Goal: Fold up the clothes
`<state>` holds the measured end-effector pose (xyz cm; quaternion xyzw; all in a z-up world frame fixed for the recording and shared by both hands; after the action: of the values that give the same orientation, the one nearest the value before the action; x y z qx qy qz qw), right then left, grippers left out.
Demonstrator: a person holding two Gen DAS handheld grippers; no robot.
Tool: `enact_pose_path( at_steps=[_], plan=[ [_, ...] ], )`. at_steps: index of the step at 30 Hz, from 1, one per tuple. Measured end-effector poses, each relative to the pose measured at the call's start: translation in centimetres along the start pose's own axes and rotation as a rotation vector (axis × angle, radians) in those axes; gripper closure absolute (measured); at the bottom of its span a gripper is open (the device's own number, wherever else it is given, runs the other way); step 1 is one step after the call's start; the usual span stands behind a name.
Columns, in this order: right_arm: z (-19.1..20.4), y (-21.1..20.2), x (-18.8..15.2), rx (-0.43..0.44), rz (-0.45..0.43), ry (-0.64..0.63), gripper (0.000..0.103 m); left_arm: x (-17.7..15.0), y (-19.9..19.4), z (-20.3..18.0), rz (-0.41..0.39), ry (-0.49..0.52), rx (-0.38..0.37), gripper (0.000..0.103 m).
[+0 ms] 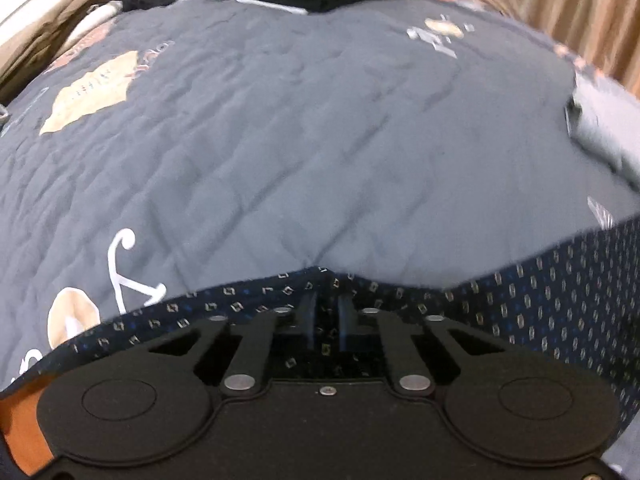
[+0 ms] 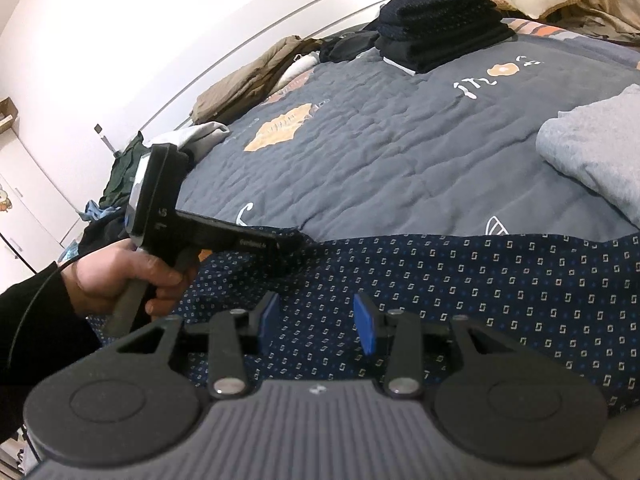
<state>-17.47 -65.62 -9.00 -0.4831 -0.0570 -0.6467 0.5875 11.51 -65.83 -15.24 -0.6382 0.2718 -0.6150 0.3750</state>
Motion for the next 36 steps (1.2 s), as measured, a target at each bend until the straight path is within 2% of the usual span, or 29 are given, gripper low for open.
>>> enact_pose_path(
  at_steps=[3,11,14,15,17,19,20,22,23,24,30,36],
  plan=[
    [-0.1,0.0,0.0,-0.003,-0.002,0.003,0.063,1.0,-0.3,0.3,-0.070,-0.036,0.025,0.097],
    [-0.3,-0.2,0.0,-0.008,-0.009,0.010,0.063,4.8,-1.5,1.8,-0.280,-0.180,0.174,0.099],
    [-0.3,-0.3,0.0,-0.008,-0.010,0.013,0.063,4.9,0.0,1.9,-0.199,-0.207,0.131,0.100],
    [-0.3,-0.3,0.0,-0.009,-0.010,0.013,0.063,4.8,0.1,1.7,-0.192,-0.191,0.143,0.099],
    [-0.3,-0.3,0.0,-0.007,-0.009,0.014,0.063,4.6,-0.4,1.5,-0.201,-0.184,0.147,0.097],
    [-0.4,-0.3,0.1,-0.005,-0.009,0.019,0.063,4.4,-1.8,1.7,-0.227,-0.220,0.126,0.096],
    [-0.4,-0.3,0.1,-0.003,-0.007,0.021,0.063,4.2,-2.6,1.8,-0.241,-0.239,0.112,0.093],
    [-0.4,-0.3,0.2,0.001,0.000,0.019,0.063,3.6,-4.8,1.5,-0.272,-0.234,0.107,0.077],
    [-0.4,-0.3,0.2,0.001,0.005,0.021,0.063,3.2,-6.0,1.3,-0.291,-0.229,0.105,0.061],
    [-0.5,-0.3,0.2,0.000,0.009,0.023,0.063,2.5,-7.5,0.9,-0.314,-0.228,0.092,0.055],
    [0.6,-0.4,-0.2,0.033,0.037,-0.006,0.063,-3.7,-14.0,-1.7,-0.354,-0.244,0.025,0.054],
    [3.4,-0.7,-1.4,0.112,0.097,-0.092,0.063,-12.8,-19.0,-4.8,-0.301,-0.298,0.024,0.054]
  ],
)
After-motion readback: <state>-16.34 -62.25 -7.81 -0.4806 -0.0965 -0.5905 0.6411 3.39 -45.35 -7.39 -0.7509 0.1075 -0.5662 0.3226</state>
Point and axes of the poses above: each gripper's, at about its wrist camera, not at the fingertips, and y roughly the way its jaws point, z to its left, x to its top, the point moved 4 cm from there along y, roughly the way its jaws point, and after that the axes turned 4 degrees about -z, right-handed, at the moved point
